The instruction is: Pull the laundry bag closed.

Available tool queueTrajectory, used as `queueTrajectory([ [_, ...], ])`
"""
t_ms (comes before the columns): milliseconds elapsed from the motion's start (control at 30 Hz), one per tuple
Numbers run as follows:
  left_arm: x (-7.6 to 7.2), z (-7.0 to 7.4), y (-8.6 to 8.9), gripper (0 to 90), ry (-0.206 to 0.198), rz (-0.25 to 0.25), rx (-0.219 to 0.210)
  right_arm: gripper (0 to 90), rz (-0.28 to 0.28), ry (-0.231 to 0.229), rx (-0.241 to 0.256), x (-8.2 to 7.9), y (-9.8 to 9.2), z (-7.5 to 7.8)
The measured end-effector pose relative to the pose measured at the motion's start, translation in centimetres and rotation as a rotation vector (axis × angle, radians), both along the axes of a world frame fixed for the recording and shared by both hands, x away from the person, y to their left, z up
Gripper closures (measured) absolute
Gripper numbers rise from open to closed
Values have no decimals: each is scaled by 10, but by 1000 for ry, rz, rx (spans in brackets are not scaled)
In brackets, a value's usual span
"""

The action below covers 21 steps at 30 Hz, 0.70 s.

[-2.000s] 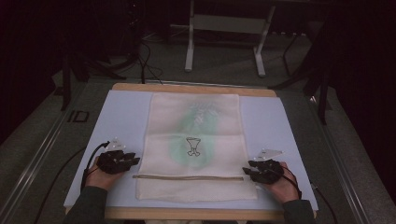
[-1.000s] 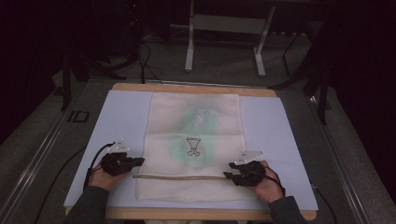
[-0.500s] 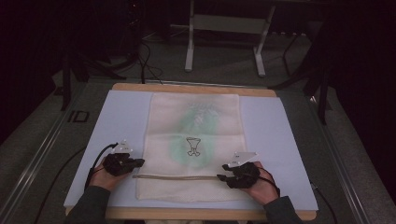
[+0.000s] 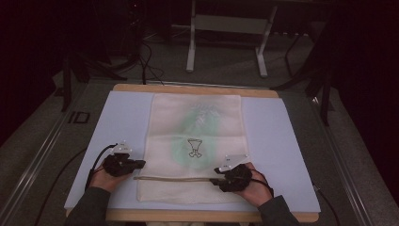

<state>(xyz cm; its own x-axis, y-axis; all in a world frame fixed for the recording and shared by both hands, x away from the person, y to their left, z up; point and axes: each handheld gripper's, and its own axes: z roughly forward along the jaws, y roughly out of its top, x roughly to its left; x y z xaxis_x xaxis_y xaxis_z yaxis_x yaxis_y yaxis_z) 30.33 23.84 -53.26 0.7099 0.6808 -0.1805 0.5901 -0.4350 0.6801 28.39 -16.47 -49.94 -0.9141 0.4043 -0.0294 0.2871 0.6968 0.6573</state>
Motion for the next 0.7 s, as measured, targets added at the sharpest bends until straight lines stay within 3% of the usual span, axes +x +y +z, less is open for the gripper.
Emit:
queueTrajectory([
  [333, 5, 0, -2, 898, -5, -5, -20, 563, 64, -10, -6, 4, 26, 2],
  [700, 11, -1, 0, 898, -14, 14, -18, 565, 153, -16, -18, 6, 70, -1],
])
